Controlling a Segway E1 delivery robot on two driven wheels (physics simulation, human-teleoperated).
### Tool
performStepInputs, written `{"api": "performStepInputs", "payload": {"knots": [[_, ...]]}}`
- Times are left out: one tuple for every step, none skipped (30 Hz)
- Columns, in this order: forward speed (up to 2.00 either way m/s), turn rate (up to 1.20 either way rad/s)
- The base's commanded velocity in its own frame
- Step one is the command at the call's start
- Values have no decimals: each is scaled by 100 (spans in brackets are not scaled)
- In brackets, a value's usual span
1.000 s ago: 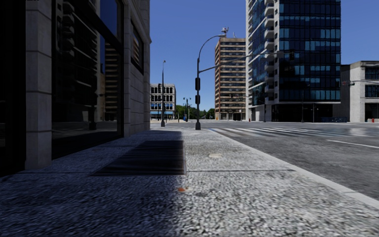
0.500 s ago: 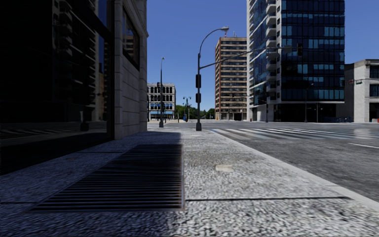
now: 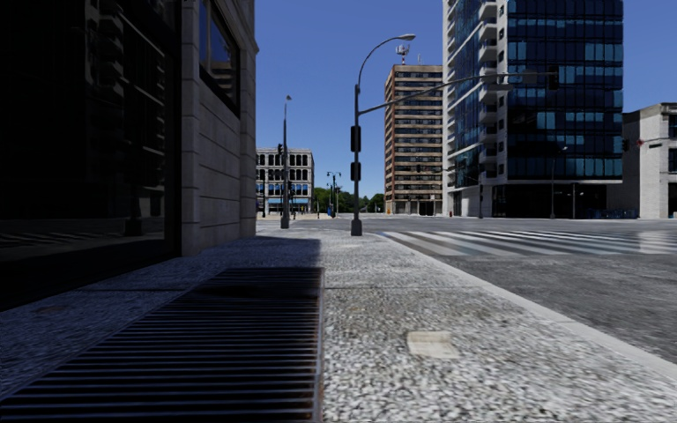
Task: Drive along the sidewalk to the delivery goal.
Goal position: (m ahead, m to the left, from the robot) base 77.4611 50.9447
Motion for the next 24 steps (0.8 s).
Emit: {"api": "performStepInputs", "payload": {"knots": [[200,0],[200,0],[200,0],[200,0],[200,0],[200,0],[200,0],[200,0],[200,0],[200,0],[200,0],[200,0],[200,0],[200,0],[200,0],[200,0],[200,0],[200,0],[200,0],[200,0],[200,0],[200,0],[200,0],[200,0]]}}
